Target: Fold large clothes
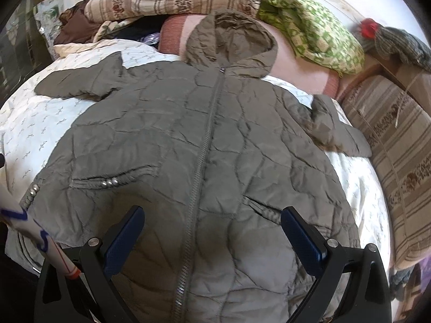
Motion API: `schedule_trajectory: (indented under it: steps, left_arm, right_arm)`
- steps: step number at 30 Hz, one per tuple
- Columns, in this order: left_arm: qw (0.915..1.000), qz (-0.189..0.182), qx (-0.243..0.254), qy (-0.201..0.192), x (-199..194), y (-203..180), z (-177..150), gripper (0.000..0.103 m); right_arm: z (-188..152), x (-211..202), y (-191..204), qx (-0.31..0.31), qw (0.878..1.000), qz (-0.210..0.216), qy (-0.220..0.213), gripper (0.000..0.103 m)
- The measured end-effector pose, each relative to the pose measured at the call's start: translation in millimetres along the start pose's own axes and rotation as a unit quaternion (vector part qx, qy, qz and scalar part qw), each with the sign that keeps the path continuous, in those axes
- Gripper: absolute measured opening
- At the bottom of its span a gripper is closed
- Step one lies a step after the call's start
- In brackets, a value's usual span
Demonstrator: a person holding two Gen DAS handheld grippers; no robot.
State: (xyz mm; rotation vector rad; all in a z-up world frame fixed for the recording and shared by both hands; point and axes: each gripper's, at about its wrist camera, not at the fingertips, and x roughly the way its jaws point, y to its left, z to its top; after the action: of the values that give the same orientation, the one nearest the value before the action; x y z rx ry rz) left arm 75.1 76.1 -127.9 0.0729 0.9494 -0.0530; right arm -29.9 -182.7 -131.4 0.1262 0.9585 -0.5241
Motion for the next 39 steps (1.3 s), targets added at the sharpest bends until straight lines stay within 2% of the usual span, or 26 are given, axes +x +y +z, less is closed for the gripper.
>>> schedule_trajectory:
  steps: [10, 20, 25, 39]
  left_arm:
    - [0.9999, 0.009, -0.009, 0.007, 11.4, 10.8, 4.4, 0.088]
    - [0.9995, 0.015, -0.016, 0.022, 30.7, 14.9, 10.3, 0.088]
    - [0.9994, 0.021, -0.011, 0.025, 39.1, 12.0, 15.3, 0.088]
    - [0.9981, 0.055, -0.009, 0.027, 67.7, 8.4, 38.7, 0.088]
  right_arm:
    - [26.3, 12.4, 48.8, -0.052, 0.998, 0.017, -0.03, 0.103]
    - [32.0, 55.0, 84.8, -0.085, 0.996, 0.032, -0.011, 0.103]
    - [26.8, 81.0, 87.9, -0.075, 0.996, 0.046, 0.019, 0.103]
    - [23.2, 97.9, 84.1, -0.057, 0.995, 0.076, 0.01, 0.103]
